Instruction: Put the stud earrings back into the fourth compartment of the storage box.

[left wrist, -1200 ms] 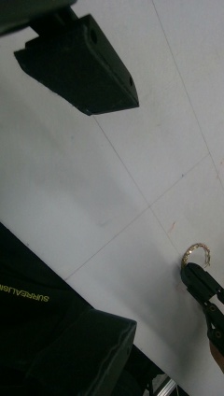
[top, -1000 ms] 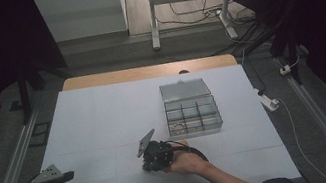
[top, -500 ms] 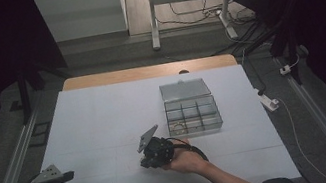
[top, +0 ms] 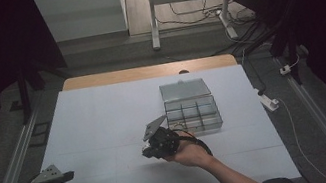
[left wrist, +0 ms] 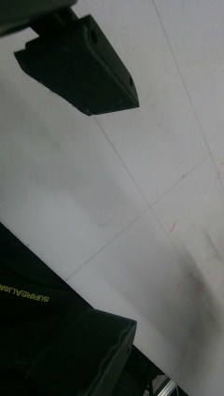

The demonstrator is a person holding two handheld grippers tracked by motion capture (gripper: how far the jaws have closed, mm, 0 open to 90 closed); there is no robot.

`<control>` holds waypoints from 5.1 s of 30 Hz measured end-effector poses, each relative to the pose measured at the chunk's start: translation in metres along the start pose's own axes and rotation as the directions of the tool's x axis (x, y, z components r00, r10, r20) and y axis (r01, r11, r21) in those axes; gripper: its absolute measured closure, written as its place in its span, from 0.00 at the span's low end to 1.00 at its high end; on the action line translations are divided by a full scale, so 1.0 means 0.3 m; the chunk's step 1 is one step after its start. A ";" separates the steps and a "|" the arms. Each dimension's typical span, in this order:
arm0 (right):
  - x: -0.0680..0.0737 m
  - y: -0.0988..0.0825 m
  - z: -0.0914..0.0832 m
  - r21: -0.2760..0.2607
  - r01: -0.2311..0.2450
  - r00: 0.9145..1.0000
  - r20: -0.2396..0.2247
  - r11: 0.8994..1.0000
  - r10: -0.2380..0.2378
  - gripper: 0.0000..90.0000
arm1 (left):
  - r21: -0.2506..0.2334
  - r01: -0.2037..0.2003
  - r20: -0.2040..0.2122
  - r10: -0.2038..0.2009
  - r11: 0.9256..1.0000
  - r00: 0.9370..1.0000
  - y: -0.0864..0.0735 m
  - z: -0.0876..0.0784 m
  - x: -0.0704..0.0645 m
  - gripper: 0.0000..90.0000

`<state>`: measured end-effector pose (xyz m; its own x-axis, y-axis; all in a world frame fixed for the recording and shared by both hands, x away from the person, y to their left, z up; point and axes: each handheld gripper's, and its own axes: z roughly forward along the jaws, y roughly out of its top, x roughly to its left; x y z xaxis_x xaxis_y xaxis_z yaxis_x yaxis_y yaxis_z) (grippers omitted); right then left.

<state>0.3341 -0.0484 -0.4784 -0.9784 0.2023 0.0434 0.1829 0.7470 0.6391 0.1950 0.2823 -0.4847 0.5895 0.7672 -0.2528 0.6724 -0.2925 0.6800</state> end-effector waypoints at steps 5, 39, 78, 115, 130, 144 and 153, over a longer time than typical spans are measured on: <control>-0.032 -0.008 -0.040 -0.015 -0.026 0.999 0.036 1.000 0.026 0.97 | -0.001 -0.001 0.001 0.001 1.000 1.000 0.000 -0.001 0.002 0.00; -0.241 -0.132 -0.191 -0.067 -0.194 0.942 0.265 0.979 0.205 0.97 | -0.001 0.000 0.004 0.000 1.000 1.000 0.000 0.000 0.001 0.00; -0.262 -0.163 -0.157 -0.076 -0.245 0.922 0.291 0.967 0.257 0.71 | -0.001 -0.001 0.006 0.001 1.000 1.000 0.000 -0.001 0.001 0.00; -0.134 -0.203 -0.294 -0.182 -0.333 0.899 0.234 0.925 0.370 0.11 | 0.002 0.004 0.003 -0.004 1.000 1.000 0.003 0.003 0.002 0.00; -0.059 -0.282 -0.379 -0.170 -0.321 0.891 0.279 0.932 0.358 0.00 | 0.005 0.007 0.002 -0.007 1.000 1.000 0.004 0.003 0.003 0.00; -0.002 -0.386 -0.473 -0.198 -0.364 0.851 0.328 0.910 0.411 0.00 | 0.005 0.008 0.001 -0.008 1.000 1.000 0.004 0.003 0.003 0.00; 0.034 -0.459 -0.531 -0.230 -0.389 0.812 0.372 0.892 0.450 0.00 | 0.004 0.008 0.000 -0.008 1.000 1.000 0.004 0.003 0.003 0.00</control>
<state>0.2835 -0.2500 -0.4435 -0.6760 0.7360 0.0366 0.5211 0.4424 0.7299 0.1968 0.2820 -0.4848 0.5841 0.7694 -0.2586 0.6788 -0.2883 0.6754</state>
